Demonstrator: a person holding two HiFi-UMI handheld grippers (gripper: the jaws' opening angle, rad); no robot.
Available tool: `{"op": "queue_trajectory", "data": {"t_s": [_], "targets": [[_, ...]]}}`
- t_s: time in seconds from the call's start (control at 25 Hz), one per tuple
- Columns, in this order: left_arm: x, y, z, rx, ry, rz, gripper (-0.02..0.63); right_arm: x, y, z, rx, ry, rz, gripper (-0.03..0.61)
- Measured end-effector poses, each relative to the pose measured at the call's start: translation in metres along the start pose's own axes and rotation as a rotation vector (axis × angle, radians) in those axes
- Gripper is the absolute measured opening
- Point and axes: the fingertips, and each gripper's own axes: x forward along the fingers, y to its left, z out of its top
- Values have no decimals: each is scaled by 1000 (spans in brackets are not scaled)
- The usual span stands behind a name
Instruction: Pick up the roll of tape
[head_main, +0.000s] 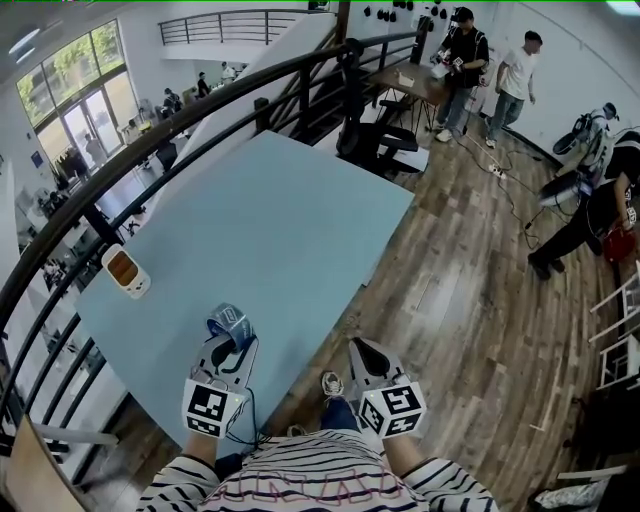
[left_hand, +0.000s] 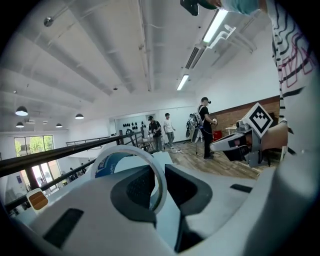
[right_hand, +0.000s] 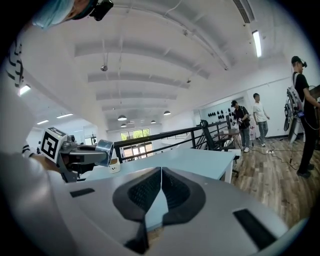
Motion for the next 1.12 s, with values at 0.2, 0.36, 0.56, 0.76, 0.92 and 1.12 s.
{"op": "queue_trajectory", "data": {"t_s": [0.2,0.36,0.56,0.76,0.92,1.12], "targets": [[-28,-13,-3,-14,-16,-8,83,-10,14,-8,-41,18,-15,28],[-41,-22,-5,-25,-35,-8,83,-14,20,-10,-59,26,-19,27],[-54,-19,-2,-32,-57,2,83,-14,31,-5,-81,26,-23,26],[-61,-17,-4,-30,-68,15,81,-17,34,-6,-94,28,-29,27],[-64,-17,-5,-28,-68,8,81,-19,36,-6,-97,30,-37,27],[-56,-16,-5,-27,-66,-1,81,-14,33,-6,-97,29,-37,27]]}}
